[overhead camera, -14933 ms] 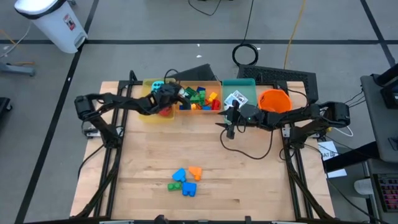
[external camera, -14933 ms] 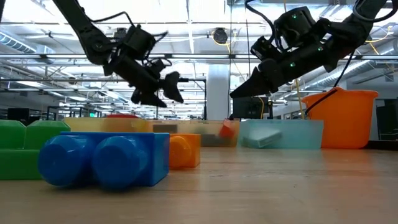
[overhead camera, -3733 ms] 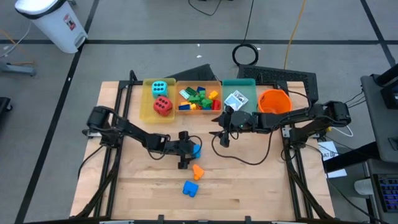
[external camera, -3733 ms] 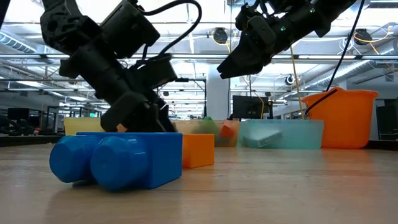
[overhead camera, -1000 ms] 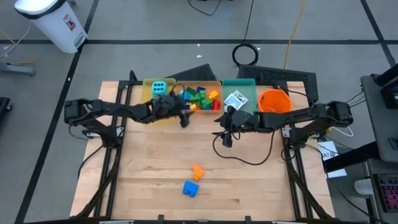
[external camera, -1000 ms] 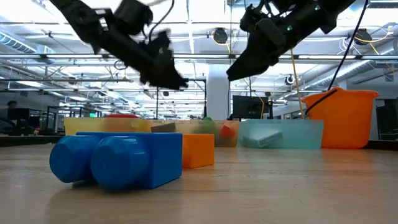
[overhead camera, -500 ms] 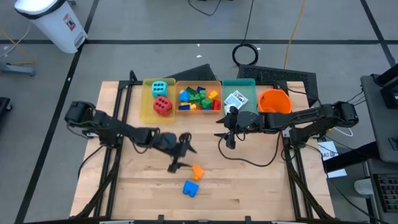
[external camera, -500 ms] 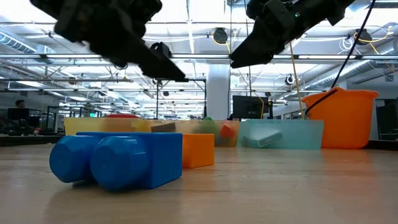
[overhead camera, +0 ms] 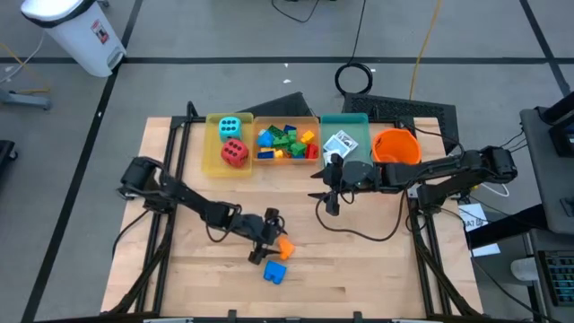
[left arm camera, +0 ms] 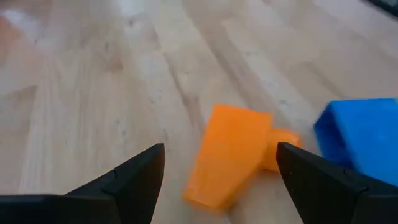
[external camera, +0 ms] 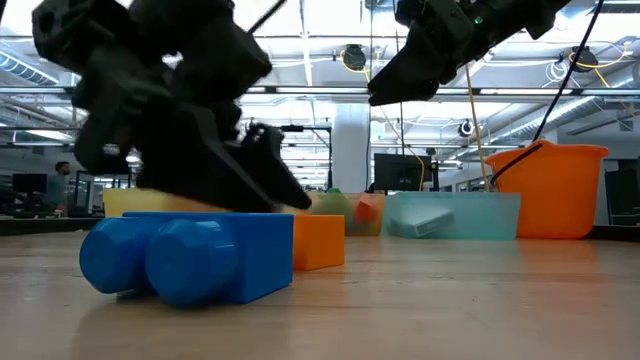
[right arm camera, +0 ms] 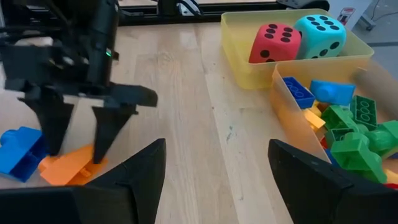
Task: Pick & Place Toys
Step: Put the orange game piece into the orange bin
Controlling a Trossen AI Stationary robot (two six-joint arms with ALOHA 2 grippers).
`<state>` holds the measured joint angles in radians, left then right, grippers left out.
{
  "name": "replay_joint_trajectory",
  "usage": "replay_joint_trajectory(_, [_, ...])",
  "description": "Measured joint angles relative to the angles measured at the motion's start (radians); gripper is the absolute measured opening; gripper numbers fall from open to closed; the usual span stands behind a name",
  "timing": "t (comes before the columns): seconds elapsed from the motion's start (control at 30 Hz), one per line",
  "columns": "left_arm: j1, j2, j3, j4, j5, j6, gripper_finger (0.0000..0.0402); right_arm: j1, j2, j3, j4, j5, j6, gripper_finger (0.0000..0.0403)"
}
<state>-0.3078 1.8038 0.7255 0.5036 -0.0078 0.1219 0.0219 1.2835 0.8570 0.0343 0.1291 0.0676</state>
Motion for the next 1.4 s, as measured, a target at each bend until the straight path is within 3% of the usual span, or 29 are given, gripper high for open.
replay_joint_trajectory(0.37, [0.054, 0.109, 0.000, 0.075, 0.015, 0.002, 0.0312, 0.000, 0.000, 0.000, -0.002, 0.000, 0.000, 0.0251])
replay_joint_trajectory(0.63, [0.065, 0.116, 0.000, 0.106, 0.006, 0.053, 0.0300, 0.000, 0.000, 0.000, -0.004, 0.000, 0.000, 0.0251])
replay_joint_trajectory(1.1, [0.085, 0.116, 0.000, 0.124, -0.030, 0.063, 0.0109, 0.000, 0.000, 0.000, -0.026, 0.000, 0.024, 0.0251])
replay_joint_trajectory(1.4, [0.135, 0.116, 0.000, 0.146, -0.056, 0.022, 0.0020, 0.046, 0.000, 0.000, -0.032, -0.001, 0.052, 0.0251])
